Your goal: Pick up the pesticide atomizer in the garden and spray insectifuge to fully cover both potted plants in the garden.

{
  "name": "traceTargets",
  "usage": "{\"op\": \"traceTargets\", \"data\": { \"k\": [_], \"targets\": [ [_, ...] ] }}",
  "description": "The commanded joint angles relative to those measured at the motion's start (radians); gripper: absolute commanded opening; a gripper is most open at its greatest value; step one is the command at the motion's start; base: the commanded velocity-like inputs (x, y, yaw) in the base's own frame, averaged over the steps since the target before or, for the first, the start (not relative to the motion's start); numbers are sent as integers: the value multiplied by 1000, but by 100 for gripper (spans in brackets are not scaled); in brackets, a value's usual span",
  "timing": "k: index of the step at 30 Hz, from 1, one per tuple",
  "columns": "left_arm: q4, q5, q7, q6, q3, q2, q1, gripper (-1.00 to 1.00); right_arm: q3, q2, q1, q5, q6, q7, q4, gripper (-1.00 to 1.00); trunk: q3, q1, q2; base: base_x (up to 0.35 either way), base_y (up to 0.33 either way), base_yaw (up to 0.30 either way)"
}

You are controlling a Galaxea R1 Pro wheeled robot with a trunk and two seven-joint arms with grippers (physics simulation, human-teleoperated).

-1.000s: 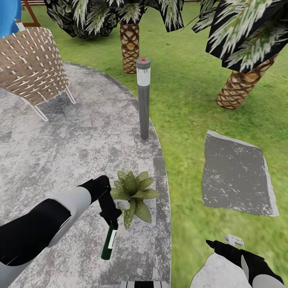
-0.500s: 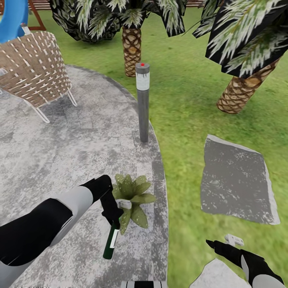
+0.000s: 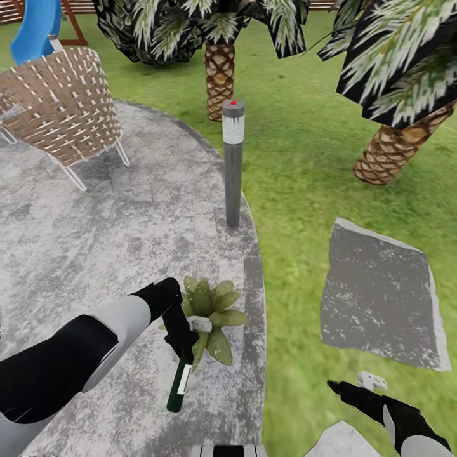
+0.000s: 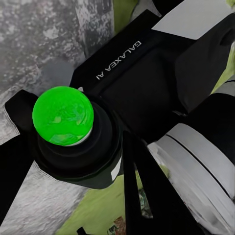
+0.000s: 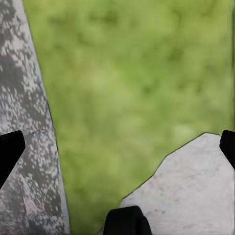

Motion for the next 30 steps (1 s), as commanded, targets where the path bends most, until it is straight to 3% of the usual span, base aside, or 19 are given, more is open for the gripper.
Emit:
{"op": "traceTargets", "data": {
  "k": [1,15,24,30],
  "targets": [
    [-1,-10,-8,9,4,0,-1,-100,-8,0,-1,6,4,8,-1,100,-1,0,0,92,-197,166],
    [-1,-10,-8,9,4,0,-1,-100,-9,0,-1,4,4,8,-1,100,-9,0,0,23,-31,102],
    [-1,-10,-8,9,4,0,-1,-100,-10,0,-1,4,4,6,-1,100,-10,0,0,127,-247,25],
    [-1,-11,-8,9,4,0,-1,-100,-10,0,-1,4,4,5,-1,100,-13,0,0,4,-214,222]
  ]
}}
